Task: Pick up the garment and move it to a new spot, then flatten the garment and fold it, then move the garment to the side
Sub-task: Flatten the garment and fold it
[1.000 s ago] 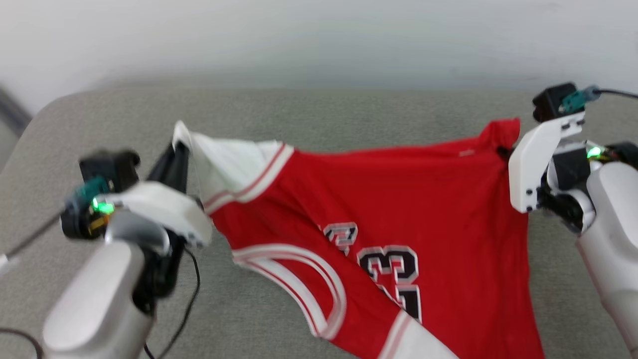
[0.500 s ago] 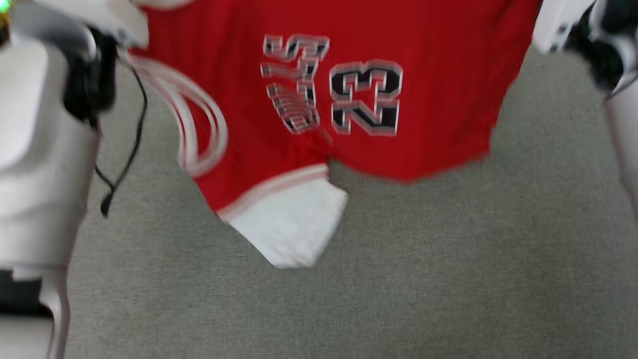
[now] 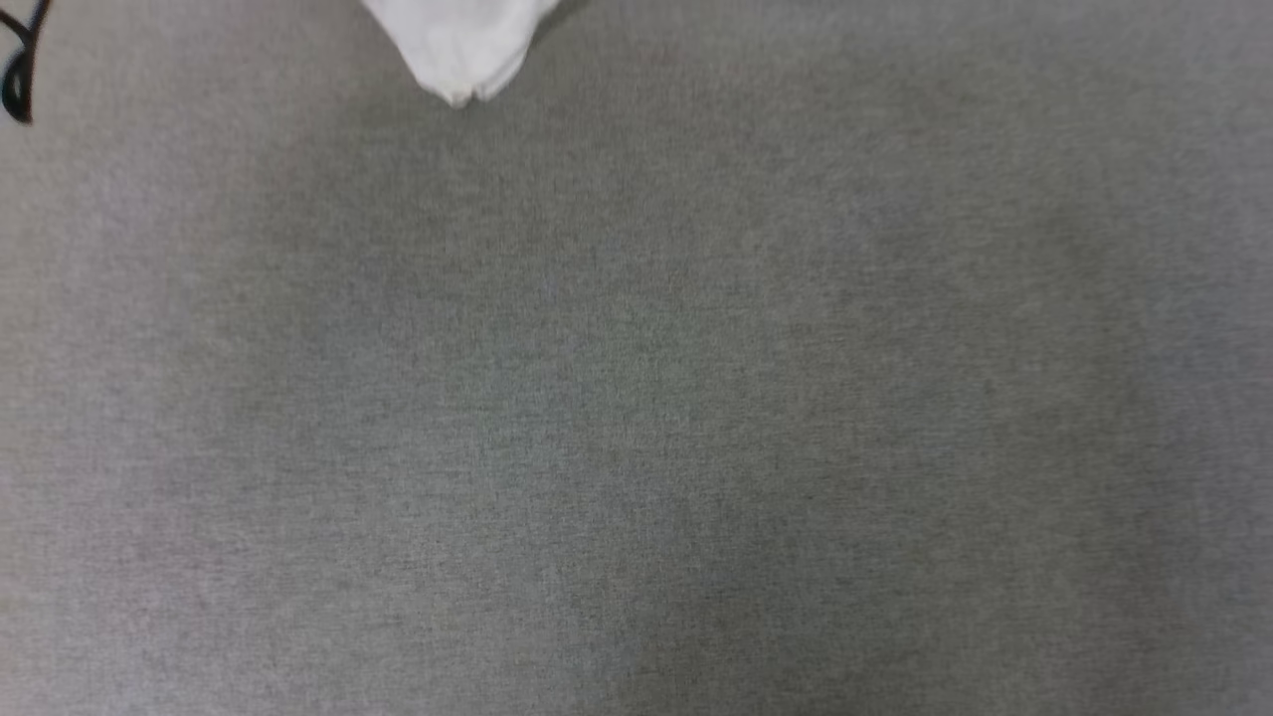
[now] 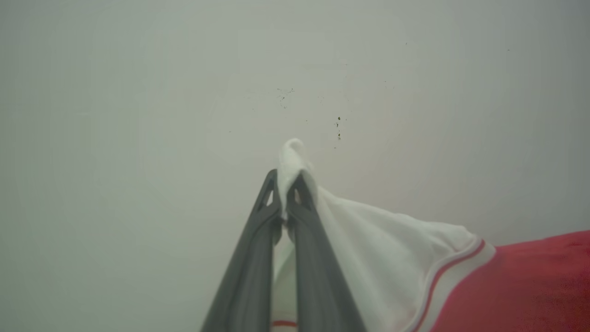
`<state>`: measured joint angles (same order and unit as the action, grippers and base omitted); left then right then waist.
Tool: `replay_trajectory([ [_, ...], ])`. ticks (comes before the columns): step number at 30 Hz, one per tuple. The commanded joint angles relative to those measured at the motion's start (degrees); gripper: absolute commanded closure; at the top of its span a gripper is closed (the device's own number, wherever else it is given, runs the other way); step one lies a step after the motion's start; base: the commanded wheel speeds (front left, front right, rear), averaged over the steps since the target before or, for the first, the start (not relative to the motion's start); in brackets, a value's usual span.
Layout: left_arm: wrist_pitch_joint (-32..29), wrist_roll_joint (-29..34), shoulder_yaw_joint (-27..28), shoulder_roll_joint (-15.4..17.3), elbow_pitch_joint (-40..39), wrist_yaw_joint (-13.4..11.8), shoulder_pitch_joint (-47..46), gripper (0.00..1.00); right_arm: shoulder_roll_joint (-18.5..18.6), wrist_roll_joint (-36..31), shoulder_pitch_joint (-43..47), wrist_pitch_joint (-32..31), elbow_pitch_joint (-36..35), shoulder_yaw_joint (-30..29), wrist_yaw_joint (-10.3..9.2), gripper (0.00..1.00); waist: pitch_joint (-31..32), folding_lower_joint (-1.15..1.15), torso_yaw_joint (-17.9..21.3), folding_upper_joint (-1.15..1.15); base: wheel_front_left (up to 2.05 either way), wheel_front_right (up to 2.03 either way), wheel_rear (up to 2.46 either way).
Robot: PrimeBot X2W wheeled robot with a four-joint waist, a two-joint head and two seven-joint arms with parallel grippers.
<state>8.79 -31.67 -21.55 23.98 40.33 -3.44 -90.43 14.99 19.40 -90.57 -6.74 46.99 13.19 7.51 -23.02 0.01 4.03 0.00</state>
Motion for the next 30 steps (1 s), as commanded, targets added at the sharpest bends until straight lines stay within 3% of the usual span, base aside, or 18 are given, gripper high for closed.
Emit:
replay_trajectory([
  [1, 0.3, 0.2, 0.1, -0.1, 0.3, 0.2, -0.9, 1.00, 0.3, 0.5, -0.9, 0.7, 0.5, 0.3, -0.04, 1.00, -2.7, -0.01, -0.5, 0.00, 0.00, 0.00, 0.00],
  [10, 1.0, -1.6, -0.6, -2.7, 4.9, 2.0, -0.9, 1.00, 0.8, 3.6, -4.7, 3.0, 5.6, 5.0, -0.04, 1.00, -9.3, -0.01, -2.7, 0.00, 0.00, 0.00, 0.00],
  [17, 3.0, -4.0, -0.4, -5.2, 9.8, 4.6, 3.6, 1.00, 1.4, 7.9, -0.7, 5.2, 9.7, 10.5, -0.04, 1.00, -10.5, -0.01, -3.6, 0.00, 0.00, 0.00, 0.00],
  [23, 5.2, -6.5, 0.4, -6.6, 11.9, 6.6, 13.7, 1.00, 2.2, 12.9, 8.3, 8.1, 10.5, 16.1, -0.04, 1.00, -7.0, -0.01, -4.3, 0.00, 0.00, 0.00, 0.00],
  [30, 6.3, -8.7, 2.2, -6.5, 8.0, 7.0, 34.1, 1.00, 3.1, 19.0, 25.4, 12.7, 8.4, 20.5, -0.04, 1.00, 1.9, -0.01, -4.8, 0.00, 0.00, 0.00, 0.00],
])
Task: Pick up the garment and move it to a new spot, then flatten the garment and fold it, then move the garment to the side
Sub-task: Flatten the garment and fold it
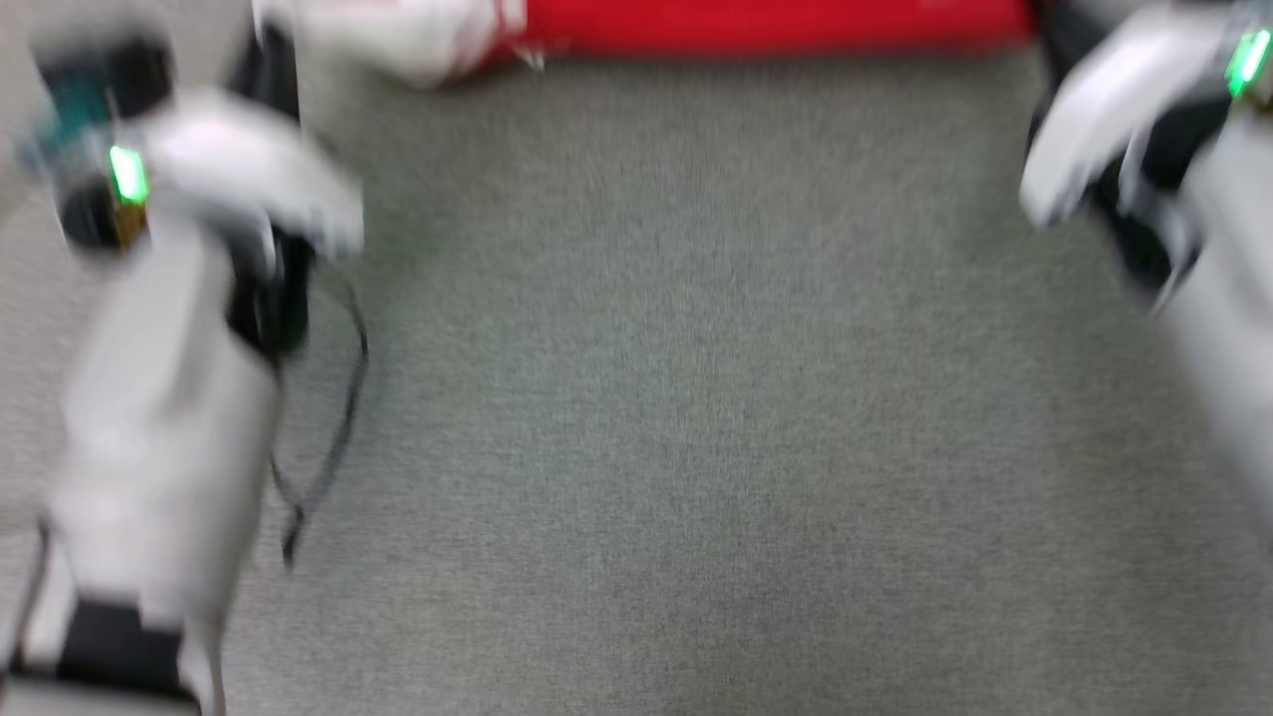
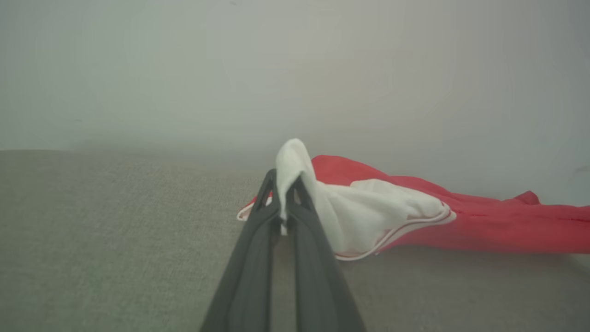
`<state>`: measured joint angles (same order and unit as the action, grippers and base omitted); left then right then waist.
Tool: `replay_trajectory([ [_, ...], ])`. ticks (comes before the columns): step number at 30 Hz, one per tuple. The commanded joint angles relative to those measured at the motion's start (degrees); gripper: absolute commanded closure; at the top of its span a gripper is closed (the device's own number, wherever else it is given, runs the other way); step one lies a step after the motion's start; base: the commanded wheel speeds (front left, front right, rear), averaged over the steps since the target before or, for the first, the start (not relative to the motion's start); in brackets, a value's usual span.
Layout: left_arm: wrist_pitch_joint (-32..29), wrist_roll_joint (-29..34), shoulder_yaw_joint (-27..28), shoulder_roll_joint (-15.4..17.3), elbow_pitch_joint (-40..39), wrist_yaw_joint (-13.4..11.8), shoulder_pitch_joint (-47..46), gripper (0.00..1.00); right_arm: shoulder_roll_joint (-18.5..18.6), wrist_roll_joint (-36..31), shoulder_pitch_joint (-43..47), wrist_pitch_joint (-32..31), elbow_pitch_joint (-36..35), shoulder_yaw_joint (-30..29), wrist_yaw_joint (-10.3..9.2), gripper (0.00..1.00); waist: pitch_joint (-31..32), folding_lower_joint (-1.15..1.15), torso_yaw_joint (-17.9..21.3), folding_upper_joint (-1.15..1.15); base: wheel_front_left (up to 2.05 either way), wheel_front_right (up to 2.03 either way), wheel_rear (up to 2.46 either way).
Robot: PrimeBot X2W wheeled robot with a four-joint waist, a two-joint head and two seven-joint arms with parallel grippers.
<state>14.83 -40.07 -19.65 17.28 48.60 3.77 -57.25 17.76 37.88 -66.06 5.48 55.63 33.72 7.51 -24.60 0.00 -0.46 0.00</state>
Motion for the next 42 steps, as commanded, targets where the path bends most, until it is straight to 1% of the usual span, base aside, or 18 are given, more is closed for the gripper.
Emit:
replay_trajectory([
  [1, 0.4, -0.5, 0.8, 0.4, -1.4, -0.6, 4.1, 1.00, 0.4, 1.2, 3.4, 1.1, -0.8, 0.3, -0.04, 1.00, 4.9, 0.00, -0.3, 0.00, 0.00, 0.00, 0.00],
  [3, 0.4, -1.6, 1.6, 0.0, -4.2, -1.4, 11.0, 1.00, 1.0, 2.3, 8.3, 2.4, -1.7, 0.8, -0.04, 1.00, 7.5, 0.00, -0.6, 0.00, 0.00, 0.00, 0.00],
  [8, 0.4, -2.9, 3.0, 0.8, -14.0, -5.4, 26.7, 1.00, 1.2, 4.7, 19.5, 3.6, -4.6, 1.1, -0.04, 1.00, 13.6, 0.00, -0.6, 0.00, 0.00, 0.00, 0.00],
  [11, -1.1, -3.3, 3.3, 2.2, -21.2, -8.4, 35.7, 1.00, 1.5, 5.0, 25.6, 3.6, -6.4, 0.8, -0.04, 1.00, 16.9, 0.00, -0.4, 0.00, 0.00, 0.00, 0.00],
  [15, -3.9, -3.8, 4.4, 4.6, -32.3, -13.5, 47.0, 1.00, 2.3, 5.0, 32.7, 3.3, -10.0, -0.6, -0.05, 1.00, 20.2, 0.00, -0.3, 0.00, 0.00, 0.00, 0.00],
  [17, -5.5, -3.7, 4.8, 5.9, -38.2, -16.3, 52.1, 1.00, 2.8, 4.8, 36.2, 3.2, -11.9, -2.1, -0.07, 1.00, 21.6, 0.00, -0.3, 0.00, 0.00, 0.00, 0.00],
  [21, -8.9, -3.9, 5.7, 8.5, -48.9, -21.0, 60.7, 1.00, 3.6, 3.7, 43.6, 1.6, -16.3, -5.9, -0.08, 1.00, 24.2, 0.00, -0.6, 0.00, 0.00, 0.00, 0.00],
  [22, -8.9, -3.9, 5.7, 8.5, -48.9, -21.0, 60.7, 1.00, 3.6, 3.7, 43.6, 1.6, -16.3, -5.9, -0.08, 1.00, 24.2, 0.00, -0.6, 0.00, 0.00, 0.00, 0.00],
  [25, -11.0, -3.4, 6.4, 10.2, -55.8, -24.2, 65.3, 1.00, 3.8, 2.2, 49.4, -0.7, -20.7, -9.7, -0.08, 1.00, 25.8, 0.00, -0.9, 0.00, 0.00, 0.00, 0.00],
  [29, -13.2, -2.9, 7.0, 11.9, -62.9, -27.2, 69.5, 1.00, 3.1, -1.5, 56.9, -6.0, -28.1, -16.3, -0.08, 1.00, 26.6, 0.00, -1.0, 0.00, 0.00, 0.00, 0.00],
  [31, -14.0, -2.8, 7.2, 12.7, -65.3, -28.0, 70.5, 1.00, 1.9, -4.0, 60.3, -9.4, -32.9, -20.0, -0.08, 1.00, 26.6, 0.00, -0.9, 0.00, 0.00, 0.00, 0.00],
  [34, -15.3, -2.8, 6.8, 13.4, -66.8, -28.1, 70.4, 1.00, -0.5, -7.9, 64.6, -16.1, -40.4, -24.9, -0.08, 1.00, 26.3, 0.00, -0.6, 0.00, 0.00, 0.00, 0.00],
  [38, -17.0, -3.3, 5.4, 13.6, -65.6, -26.5, 67.2, 1.00, -3.7, -13.4, 67.8, -25.5, -48.4, -29.7, -0.07, 1.00, 25.2, 0.00, 0.2, 0.00, 0.00, 0.00, 0.00],
  [40, -17.7, -3.6, 4.6, 13.4, -63.7, -25.5, 65.3, 1.00, -5.5, -15.0, 68.2, -29.6, -51.1, -30.9, -0.06, 1.00, 24.1, 0.00, 0.6, 0.00, 0.00, 0.00, 0.00],
  [42, -18.1, -3.9, 3.8, 12.8, -61.3, -24.3, 62.9, 1.00, -6.3, -16.7, 67.5, -32.7, -52.6, -31.8, -0.06, 1.00, 22.6, 0.00, 0.9, 0.00, 0.00, 0.00, 0.00],
])
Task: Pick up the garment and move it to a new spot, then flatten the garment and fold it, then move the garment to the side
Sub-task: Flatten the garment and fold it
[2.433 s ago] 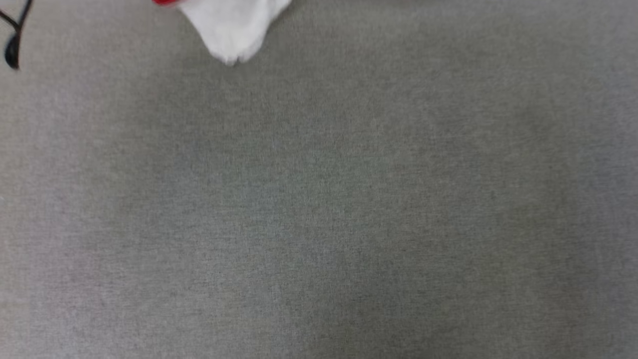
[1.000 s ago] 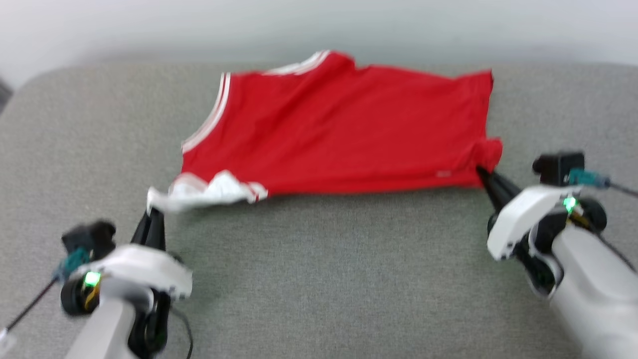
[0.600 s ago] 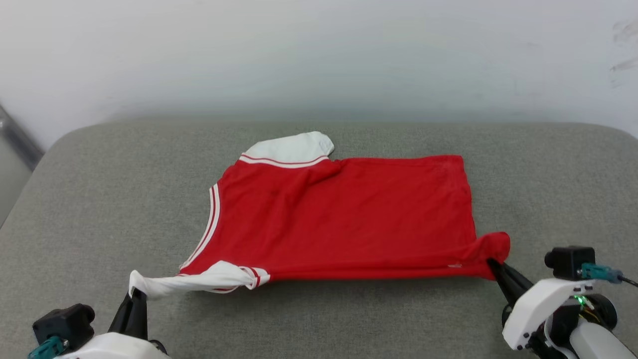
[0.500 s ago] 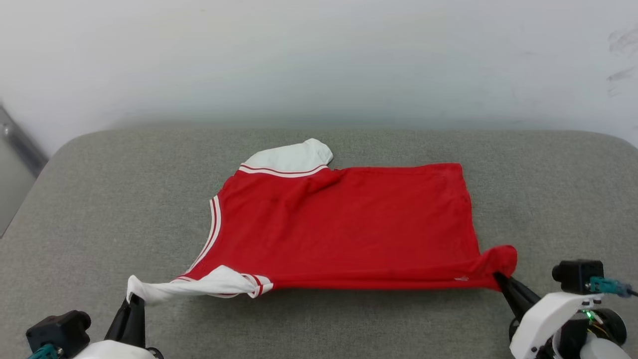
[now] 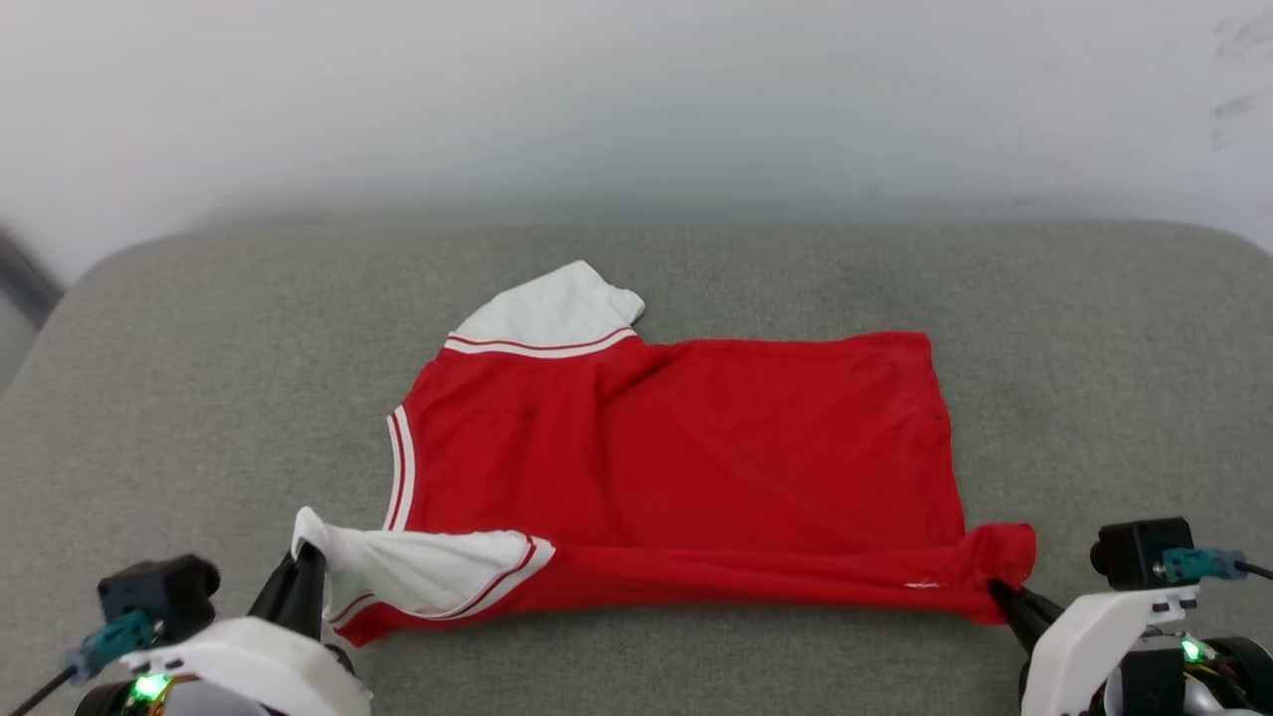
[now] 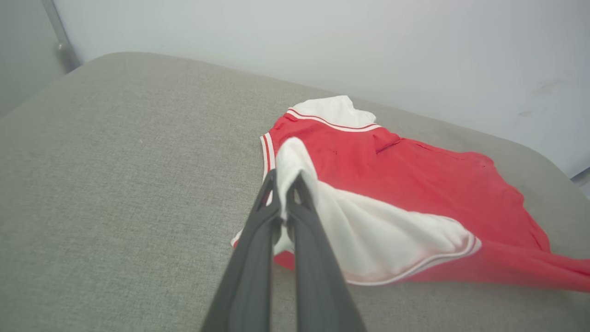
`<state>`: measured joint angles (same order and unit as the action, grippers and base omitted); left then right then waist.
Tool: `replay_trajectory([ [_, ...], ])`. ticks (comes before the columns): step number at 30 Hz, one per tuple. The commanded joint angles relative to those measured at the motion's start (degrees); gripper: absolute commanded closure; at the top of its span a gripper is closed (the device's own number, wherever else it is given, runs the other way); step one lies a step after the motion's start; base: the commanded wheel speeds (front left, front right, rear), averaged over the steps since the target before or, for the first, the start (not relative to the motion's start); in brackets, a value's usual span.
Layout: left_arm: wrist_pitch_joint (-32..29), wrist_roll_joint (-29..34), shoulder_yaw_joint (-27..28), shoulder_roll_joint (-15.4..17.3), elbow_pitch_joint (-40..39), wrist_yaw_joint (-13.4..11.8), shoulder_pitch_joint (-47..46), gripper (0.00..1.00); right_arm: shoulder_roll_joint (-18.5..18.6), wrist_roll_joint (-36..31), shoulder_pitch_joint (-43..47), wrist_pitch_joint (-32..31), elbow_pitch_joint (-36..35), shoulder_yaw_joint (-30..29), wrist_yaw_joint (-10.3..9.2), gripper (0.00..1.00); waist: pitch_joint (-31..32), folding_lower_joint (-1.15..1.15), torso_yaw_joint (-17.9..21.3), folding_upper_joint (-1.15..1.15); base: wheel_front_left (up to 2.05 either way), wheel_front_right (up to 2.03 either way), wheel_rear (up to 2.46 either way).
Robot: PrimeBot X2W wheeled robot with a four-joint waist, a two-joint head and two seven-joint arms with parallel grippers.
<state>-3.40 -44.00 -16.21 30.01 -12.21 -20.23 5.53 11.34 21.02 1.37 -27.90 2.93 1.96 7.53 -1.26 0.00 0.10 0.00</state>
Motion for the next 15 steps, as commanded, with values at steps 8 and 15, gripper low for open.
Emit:
replay_trajectory([
  [8, -0.6, -0.5, -2.2, -2.6, 10.4, 3.8, -9.8, 1.00, -0.5, -1.9, -6.1, -2.9, 2.5, 1.0, -0.07, 1.00, -6.8, 0.00, 1.1, 0.00, 0.00, 0.00, 0.00],
  [15, -1.3, -0.8, -4.6, -5.0, 20.3, 7.3, -17.2, 1.00, 0.7, -1.2, -12.7, -0.4, 10.7, 4.9, -0.06, 1.00, -10.7, 0.00, 0.8, 0.00, 0.00, 0.00, 0.00],
])
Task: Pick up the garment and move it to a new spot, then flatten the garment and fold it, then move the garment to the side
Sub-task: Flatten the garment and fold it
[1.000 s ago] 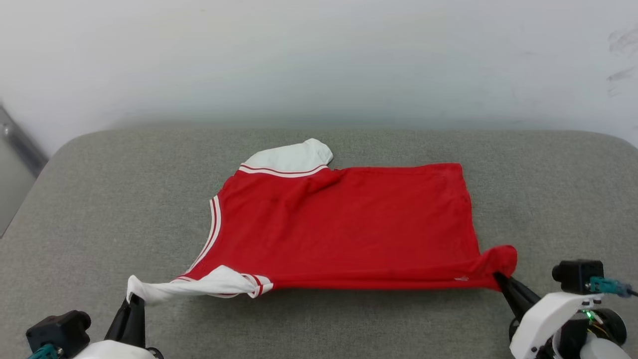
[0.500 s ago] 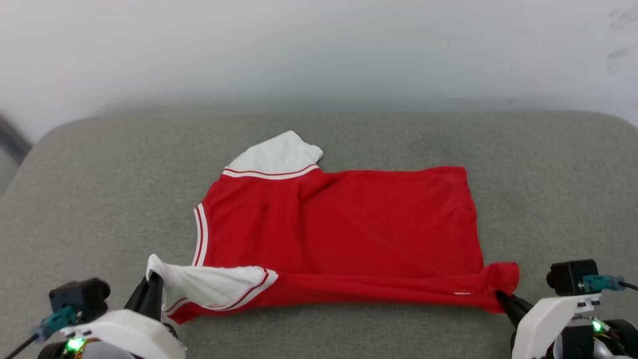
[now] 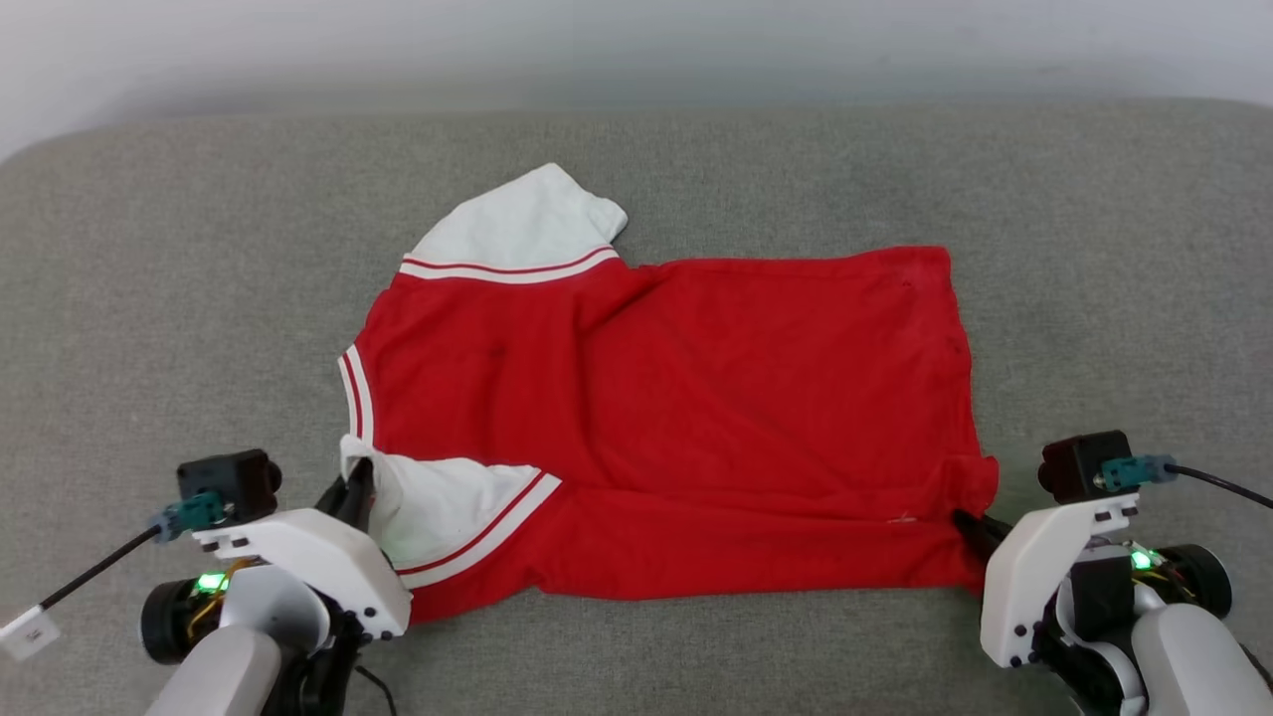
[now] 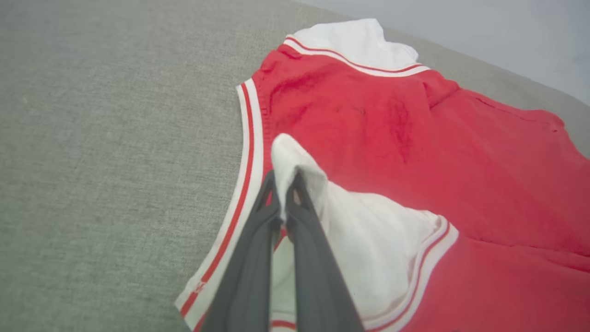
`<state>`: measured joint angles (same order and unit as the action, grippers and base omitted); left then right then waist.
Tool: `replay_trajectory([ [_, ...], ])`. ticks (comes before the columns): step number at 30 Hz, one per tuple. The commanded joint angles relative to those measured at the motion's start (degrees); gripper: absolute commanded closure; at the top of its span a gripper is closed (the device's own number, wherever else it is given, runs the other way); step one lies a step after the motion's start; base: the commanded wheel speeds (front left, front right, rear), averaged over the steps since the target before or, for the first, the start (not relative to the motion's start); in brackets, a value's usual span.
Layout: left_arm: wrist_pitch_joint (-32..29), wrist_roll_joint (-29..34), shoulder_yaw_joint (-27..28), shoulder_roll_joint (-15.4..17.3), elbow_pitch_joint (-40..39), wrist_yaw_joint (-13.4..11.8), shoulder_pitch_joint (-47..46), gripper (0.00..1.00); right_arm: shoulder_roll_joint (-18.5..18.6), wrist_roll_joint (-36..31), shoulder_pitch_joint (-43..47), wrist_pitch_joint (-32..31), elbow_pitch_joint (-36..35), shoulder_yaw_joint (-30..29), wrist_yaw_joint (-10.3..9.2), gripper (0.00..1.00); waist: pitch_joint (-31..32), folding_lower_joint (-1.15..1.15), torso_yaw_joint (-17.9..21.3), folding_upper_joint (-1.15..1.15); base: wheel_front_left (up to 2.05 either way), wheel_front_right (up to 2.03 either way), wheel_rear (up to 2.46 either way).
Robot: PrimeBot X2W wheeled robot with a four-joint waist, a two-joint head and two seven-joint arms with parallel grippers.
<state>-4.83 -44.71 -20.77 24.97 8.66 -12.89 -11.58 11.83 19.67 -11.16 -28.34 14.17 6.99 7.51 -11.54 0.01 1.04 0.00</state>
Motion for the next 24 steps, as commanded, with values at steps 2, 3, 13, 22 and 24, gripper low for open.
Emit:
replay_trajectory([
  [2, -0.4, -0.5, -0.7, -0.7, 2.4, 1.3, -1.7, 1.00, 0.0, 0.8, -1.8, 1.6, 2.2, 0.9, -0.04, 1.00, -0.9, -0.01, -0.1, 0.00, 0.00, 0.00, 0.00],
  [3, -0.7, -0.8, -1.1, -1.1, 3.7, 1.9, -2.2, 1.00, 0.2, 0.8, -2.1, 2.2, 3.5, 1.6, -0.04, 0.64, -1.1, -0.01, -0.2, 0.00, 0.00, 0.00, 0.00],
  [13, 0.0, -2.5, -0.8, -1.2, 9.6, 4.6, -2.9, 0.00, 1.1, 4.2, -1.8, 14.6, 6.1, 4.5, -0.05, 0.00, 2.2, -0.01, 0.0, 0.00, 0.00, 0.00, 0.00],
  [22, -8.5, -2.8, -1.0, 6.2, -1.1, 2.7, 0.6, 0.00, 0.2, 1.1, 3.5, 26.1, -2.5, 0.2, -0.04, 0.00, 6.1, -0.01, 0.7, 0.00, 0.00, 0.00, 0.00],
  [24, -12.4, -3.2, -1.0, 8.8, -4.5, 2.1, 1.0, 0.00, -0.8, 0.0, 4.6, 26.8, -5.1, -1.1, -0.04, 0.00, 6.3, -0.01, 0.9, 0.00, 0.00, 0.00, 0.00],
])
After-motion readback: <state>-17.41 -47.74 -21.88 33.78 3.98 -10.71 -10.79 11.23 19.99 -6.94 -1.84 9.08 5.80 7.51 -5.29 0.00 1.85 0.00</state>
